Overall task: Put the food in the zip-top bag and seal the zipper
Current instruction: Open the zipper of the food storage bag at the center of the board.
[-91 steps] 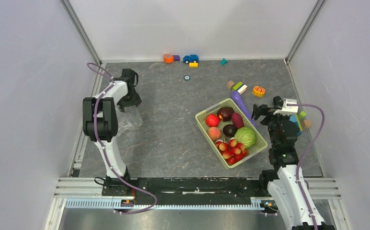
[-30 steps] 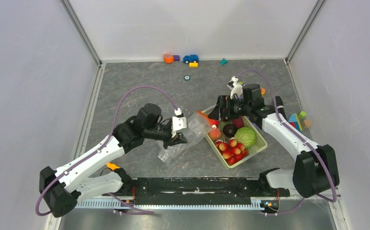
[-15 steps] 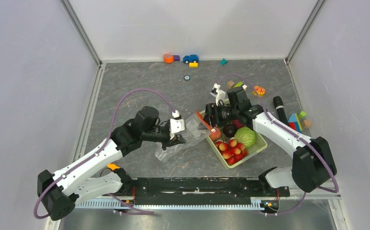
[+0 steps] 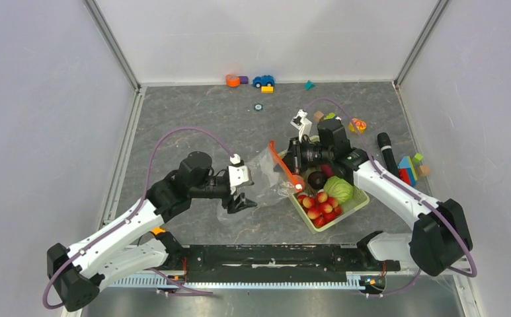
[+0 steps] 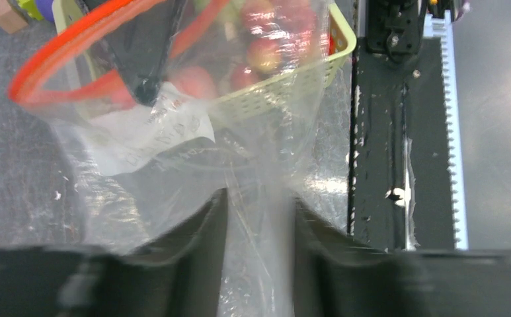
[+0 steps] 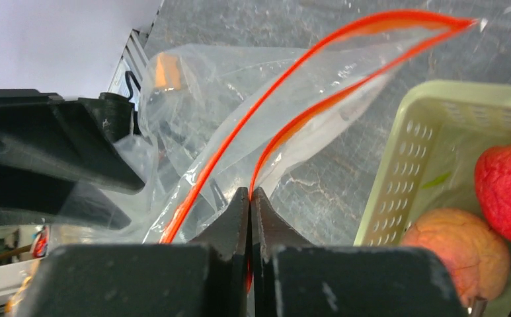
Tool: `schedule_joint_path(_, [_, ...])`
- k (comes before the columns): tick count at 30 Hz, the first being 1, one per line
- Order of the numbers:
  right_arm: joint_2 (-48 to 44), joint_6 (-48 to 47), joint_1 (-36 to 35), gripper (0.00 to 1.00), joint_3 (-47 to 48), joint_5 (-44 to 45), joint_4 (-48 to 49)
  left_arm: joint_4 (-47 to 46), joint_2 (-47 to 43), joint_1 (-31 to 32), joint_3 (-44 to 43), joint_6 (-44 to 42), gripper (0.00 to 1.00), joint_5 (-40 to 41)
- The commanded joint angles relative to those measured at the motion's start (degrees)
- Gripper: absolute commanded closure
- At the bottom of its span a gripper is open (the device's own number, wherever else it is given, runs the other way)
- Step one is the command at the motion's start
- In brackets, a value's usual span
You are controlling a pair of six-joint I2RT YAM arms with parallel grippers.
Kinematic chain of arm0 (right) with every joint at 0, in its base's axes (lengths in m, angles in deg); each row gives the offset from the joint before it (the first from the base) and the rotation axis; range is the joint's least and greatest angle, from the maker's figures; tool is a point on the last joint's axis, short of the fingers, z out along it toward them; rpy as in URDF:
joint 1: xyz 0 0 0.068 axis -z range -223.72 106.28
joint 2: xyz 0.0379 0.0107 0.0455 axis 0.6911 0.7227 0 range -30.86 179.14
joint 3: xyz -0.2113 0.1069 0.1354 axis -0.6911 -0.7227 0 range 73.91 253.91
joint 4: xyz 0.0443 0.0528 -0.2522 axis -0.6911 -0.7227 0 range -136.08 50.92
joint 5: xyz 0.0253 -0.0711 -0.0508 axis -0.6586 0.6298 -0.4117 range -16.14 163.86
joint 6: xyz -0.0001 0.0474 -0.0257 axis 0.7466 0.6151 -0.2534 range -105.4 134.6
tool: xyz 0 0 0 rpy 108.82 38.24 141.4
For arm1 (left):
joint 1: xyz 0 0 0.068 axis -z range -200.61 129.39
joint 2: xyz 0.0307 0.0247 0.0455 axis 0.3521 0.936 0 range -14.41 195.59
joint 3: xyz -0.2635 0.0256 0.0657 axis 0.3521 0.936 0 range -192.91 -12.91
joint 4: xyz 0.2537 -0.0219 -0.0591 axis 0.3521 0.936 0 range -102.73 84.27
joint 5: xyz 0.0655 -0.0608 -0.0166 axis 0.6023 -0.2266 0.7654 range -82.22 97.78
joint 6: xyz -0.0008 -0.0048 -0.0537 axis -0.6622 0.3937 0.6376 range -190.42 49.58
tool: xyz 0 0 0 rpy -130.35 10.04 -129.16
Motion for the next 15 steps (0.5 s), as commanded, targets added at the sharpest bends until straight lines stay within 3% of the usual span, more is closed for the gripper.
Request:
schedule_joint_path(1, [-3.93,-4.53,-0.61,1.00,3.00,3.20,4.01,-5.61,-3.59,0.23,1.19,6.28,0.01,2.57])
schedule_joint_path(7, [-6.97,-10.81,-2.75,1.00,3.40,9.99,4.54,-6.54,-7.83,0.23,-0.20,16.39,0.00,10.73])
schedule_joint_path(15, [-11.56,-16.21,-8.77,1.00,1.22,29.59,10.22,-4.91,-7.37,0.23,-5.83,37.75,0.00,42.52])
